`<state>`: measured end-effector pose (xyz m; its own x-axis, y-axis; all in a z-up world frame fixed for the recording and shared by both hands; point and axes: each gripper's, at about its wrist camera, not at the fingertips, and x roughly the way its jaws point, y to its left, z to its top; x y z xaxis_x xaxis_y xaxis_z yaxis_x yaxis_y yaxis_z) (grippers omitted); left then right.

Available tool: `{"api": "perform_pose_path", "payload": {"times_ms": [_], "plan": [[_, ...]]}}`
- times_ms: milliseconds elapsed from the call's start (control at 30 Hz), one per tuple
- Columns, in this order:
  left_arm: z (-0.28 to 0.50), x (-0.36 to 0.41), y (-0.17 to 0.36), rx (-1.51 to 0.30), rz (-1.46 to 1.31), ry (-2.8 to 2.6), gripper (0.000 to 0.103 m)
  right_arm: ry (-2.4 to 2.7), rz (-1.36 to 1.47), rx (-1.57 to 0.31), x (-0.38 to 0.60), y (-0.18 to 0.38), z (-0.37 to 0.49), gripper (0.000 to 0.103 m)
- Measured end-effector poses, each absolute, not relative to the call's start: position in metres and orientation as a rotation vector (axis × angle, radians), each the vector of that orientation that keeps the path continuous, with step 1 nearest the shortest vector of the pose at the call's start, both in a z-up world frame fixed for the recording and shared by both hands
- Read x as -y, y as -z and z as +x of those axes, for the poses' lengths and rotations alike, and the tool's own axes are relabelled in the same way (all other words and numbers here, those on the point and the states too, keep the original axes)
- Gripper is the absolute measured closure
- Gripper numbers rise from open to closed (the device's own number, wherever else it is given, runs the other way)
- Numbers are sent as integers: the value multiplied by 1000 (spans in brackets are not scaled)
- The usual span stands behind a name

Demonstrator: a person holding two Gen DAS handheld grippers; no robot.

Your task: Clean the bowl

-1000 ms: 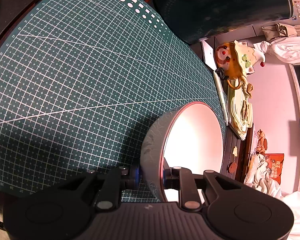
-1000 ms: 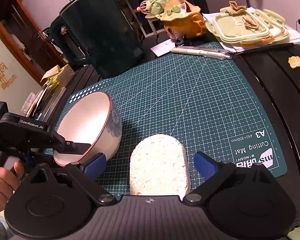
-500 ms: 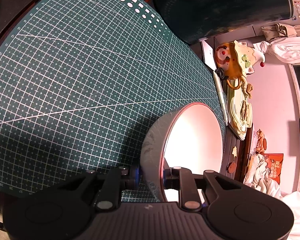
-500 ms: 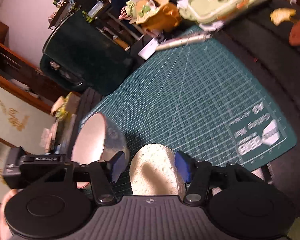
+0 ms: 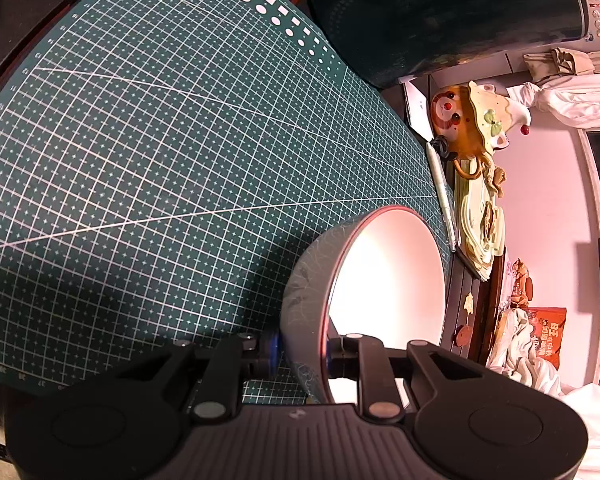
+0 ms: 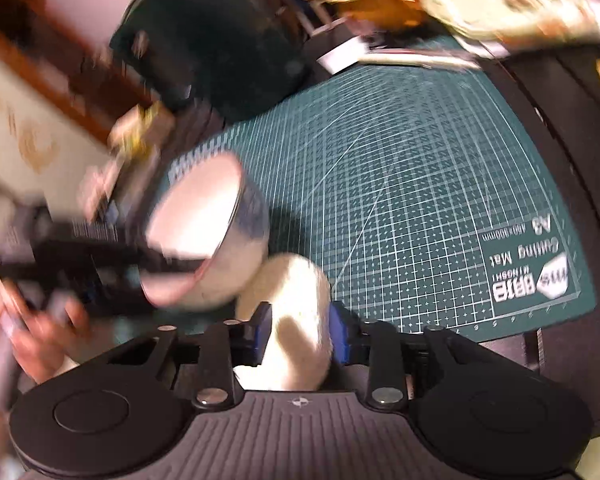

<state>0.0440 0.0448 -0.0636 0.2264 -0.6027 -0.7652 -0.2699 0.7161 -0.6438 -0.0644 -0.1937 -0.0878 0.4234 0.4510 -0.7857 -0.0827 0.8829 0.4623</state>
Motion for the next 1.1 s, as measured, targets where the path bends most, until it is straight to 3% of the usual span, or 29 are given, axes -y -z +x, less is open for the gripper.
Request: {"api": "perform_pose_path", "payload": {"times_ms": [167,500,833,1000,1067,1100], "plan": [[41,-51,76,-1360,-799,267,83,-291,306,-1050,188,76,-69,95],[38,-59,93,-1361,-799,265,83,-239,310,-792,204,1,-78,100],[22,-78,125,-1359,-806,269,83,-325,259,-753,165,-22,-56,103],[13,-94,147,-1362,-829,275,82,-301,354,-842,197,-4,-58,92],[9,-103,156,-1361,-829,276,82,-316,467,-888,224,12,-65,66],[7,-105,158,-1361,-828,276,82,-332,501,-899,232,17,-68,62]]}}
